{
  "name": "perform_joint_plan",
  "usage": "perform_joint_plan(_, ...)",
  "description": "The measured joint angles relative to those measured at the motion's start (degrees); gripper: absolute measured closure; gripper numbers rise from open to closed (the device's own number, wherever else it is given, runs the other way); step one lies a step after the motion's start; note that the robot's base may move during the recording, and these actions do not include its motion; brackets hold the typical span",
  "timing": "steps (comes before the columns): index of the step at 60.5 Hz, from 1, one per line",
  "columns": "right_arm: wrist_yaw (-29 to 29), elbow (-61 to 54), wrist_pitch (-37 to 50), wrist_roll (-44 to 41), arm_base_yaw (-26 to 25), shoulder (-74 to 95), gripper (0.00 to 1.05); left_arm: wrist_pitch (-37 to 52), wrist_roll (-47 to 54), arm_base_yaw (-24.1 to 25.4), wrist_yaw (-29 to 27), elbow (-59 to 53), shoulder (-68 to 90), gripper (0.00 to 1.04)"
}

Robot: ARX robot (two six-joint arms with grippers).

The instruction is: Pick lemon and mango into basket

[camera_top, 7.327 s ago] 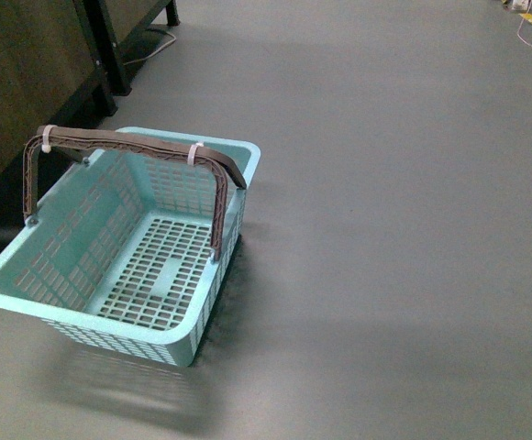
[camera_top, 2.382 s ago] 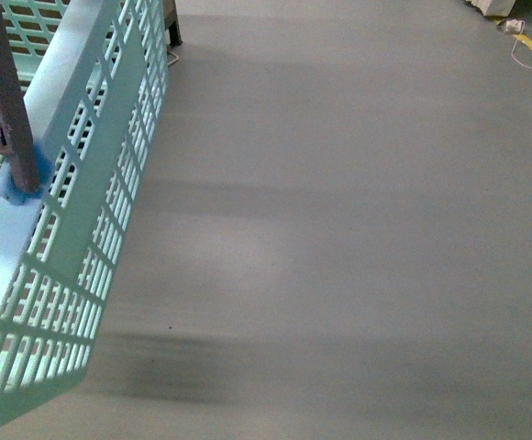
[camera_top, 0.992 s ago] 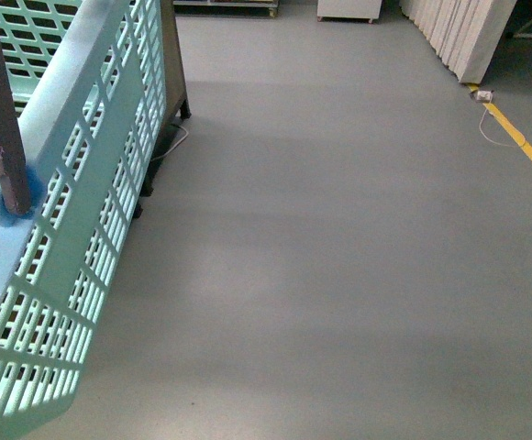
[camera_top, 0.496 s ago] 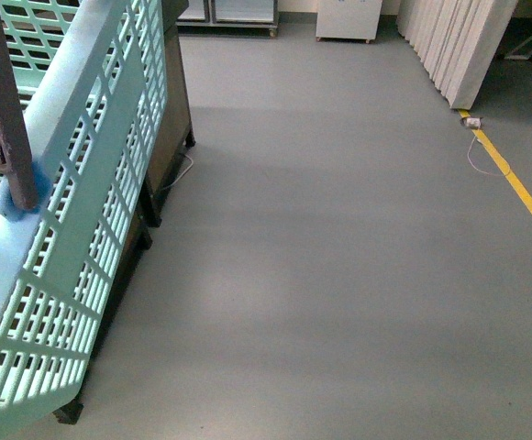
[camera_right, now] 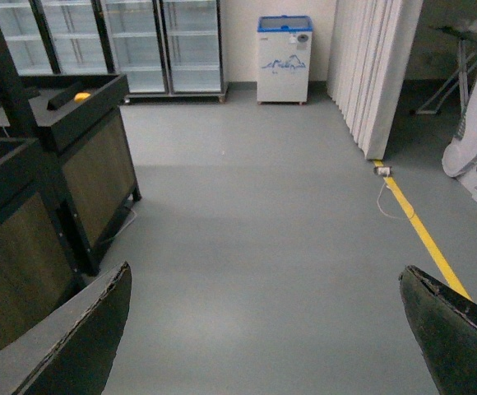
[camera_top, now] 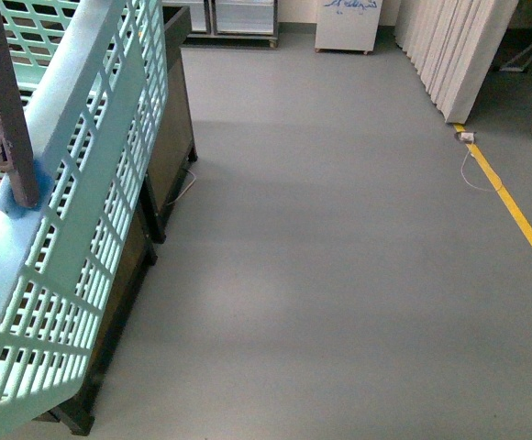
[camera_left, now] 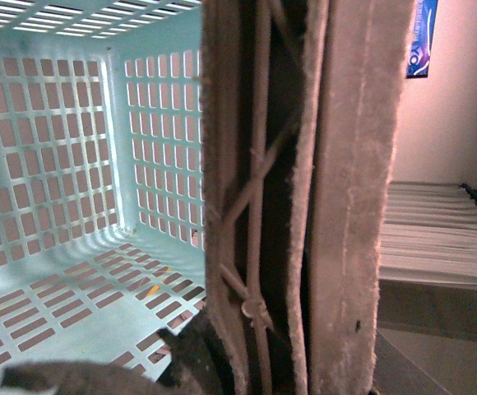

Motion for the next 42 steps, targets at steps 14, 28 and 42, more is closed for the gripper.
perform_joint_plan(14, 0.3, 0.0, 0.0, 0.0, 0.0, 0.0, 0.09, 0.0, 0.0, -0.5, 0.8, 0.0, -0.1, 0.89)
perform_joint_plan(28, 0.2, 0.0, 0.0, 0.0, 0.0, 0.0, 0.09, 0.0, -0.3, -0.3, -0.2, 0.0, -0.1, 0.89)
perform_joint_plan(42, 0.0, 0.0, 0.0, 0.0, 0.0, 0.0, 0.09, 0.0, -0.3, -0.3, 0.2, -0.1, -0.1, 0.89)
